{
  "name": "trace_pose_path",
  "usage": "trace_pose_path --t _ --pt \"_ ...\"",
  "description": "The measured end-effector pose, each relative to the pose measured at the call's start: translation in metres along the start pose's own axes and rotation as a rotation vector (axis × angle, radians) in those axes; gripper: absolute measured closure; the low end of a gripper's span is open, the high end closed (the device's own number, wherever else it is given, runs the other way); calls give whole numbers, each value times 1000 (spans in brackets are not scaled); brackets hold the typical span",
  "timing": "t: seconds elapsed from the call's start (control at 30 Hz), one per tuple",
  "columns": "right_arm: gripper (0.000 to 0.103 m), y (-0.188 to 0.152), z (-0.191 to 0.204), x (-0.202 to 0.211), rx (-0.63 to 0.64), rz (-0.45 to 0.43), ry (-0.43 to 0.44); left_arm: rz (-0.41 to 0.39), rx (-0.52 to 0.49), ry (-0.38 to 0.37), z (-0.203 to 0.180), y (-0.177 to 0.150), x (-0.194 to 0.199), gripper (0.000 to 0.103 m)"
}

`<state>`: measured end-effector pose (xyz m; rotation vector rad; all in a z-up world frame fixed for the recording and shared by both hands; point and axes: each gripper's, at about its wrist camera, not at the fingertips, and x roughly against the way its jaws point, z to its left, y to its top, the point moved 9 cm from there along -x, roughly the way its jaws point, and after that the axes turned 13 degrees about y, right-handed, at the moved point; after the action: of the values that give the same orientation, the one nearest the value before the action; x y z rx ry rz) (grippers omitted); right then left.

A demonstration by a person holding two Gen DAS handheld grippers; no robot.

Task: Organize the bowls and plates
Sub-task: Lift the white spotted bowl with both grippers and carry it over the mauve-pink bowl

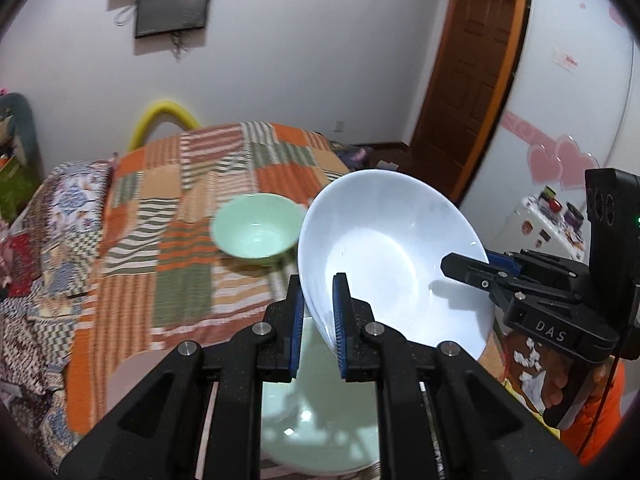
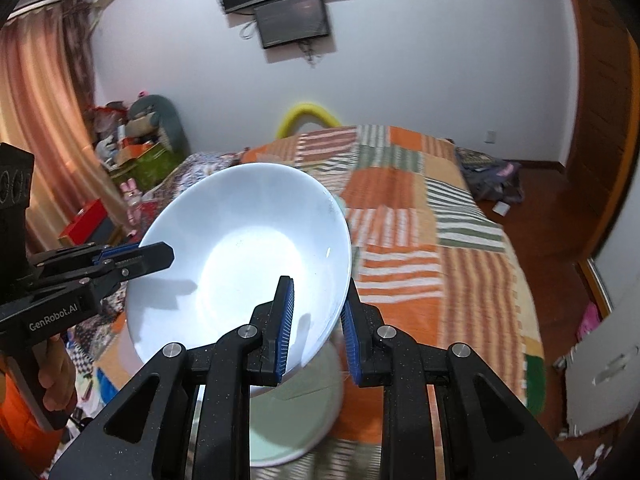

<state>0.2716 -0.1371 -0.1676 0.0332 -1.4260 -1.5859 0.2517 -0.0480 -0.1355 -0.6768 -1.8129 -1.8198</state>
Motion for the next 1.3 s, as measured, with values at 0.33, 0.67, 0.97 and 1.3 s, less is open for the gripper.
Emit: trace_pose_path --t 0.33,0.67,0.97,1.3 --pt "82 -8 72 -53 59 81 101 -19 80 103 93 -28 31 90" --pt "82 -33 115 -97 71 167 175 41 142 186 158 -75 30 90" --pt "82 -59 126 -129 49 240 171 137 171 194 180 -117 -3 90" --pt "82 -74 136 -155 90 308 149 226 199 215 198 -151 -34 90"
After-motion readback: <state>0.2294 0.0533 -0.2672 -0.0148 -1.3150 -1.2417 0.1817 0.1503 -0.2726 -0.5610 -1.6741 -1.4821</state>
